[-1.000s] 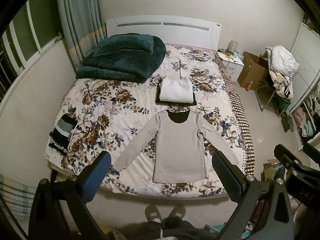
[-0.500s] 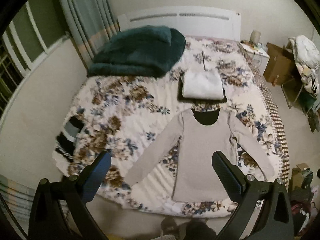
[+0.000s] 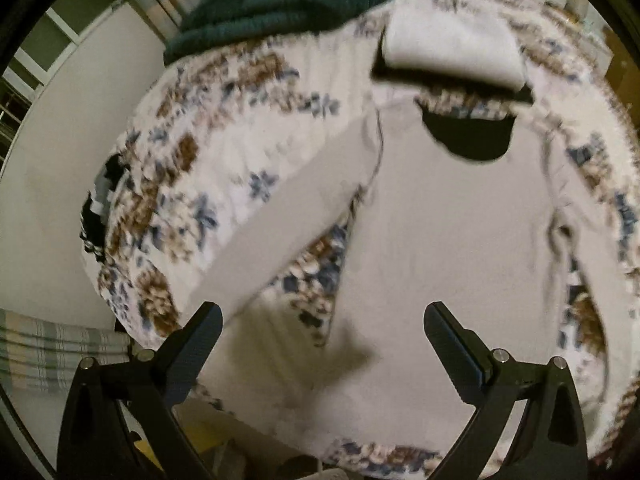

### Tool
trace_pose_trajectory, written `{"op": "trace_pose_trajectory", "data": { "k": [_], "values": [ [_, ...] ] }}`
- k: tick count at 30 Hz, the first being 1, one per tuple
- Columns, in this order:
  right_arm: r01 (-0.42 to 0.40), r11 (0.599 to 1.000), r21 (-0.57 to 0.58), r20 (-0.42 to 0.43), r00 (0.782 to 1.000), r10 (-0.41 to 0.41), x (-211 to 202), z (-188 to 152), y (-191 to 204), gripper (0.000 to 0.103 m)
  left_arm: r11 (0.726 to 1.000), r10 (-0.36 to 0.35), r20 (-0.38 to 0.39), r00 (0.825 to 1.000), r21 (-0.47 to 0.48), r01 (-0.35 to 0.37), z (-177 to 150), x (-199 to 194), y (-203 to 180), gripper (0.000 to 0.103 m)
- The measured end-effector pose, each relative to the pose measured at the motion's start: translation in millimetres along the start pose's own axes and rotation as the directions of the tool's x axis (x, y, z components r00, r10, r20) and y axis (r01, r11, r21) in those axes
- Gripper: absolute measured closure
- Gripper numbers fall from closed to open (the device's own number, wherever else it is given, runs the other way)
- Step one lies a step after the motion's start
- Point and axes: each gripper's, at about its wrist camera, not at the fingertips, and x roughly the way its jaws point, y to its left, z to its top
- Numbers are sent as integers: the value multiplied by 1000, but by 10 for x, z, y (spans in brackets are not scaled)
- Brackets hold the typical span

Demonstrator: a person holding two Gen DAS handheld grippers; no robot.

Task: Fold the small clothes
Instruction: 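Grasp one grey sleeve cuff with the right gripper and lift it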

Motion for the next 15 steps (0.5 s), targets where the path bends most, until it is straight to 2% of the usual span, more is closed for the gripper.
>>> {"op": "trace_pose_trajectory", "data": {
  "k": [4,7,9,11,12,13,15],
  "values": [
    [-32,994,104,-38,999,36,825,327,-213,27,1000,11,-56,998,1,-11,-84,515,-234,0],
    [-98,984,152,-46,993,106,1154,359,-248,28,1000,-4,-93,996,-16,2,-150,788,-314,0],
    [-130,981,145,4,991,131,1160,334,-220,47,1000,-19,-104,994,-14,18,-201,913,-344,0],
    [-146,982,118,48,989,141,1131,271,-153,81,999,-33,-107,994,-6,32,-243,976,-345,0],
    [-154,982,110,64,987,148,1109,237,-124,93,999,-39,-102,994,-5,39,-257,992,-337,0],
    [-157,983,99,74,986,150,1091,197,-85,99,999,-44,-99,994,-2,44,-272,1000,-334,0],
    [-155,986,68,107,983,147,993,108,27,99,999,-52,-97,994,-3,52,-303,1005,-284,0]
  ]
}}
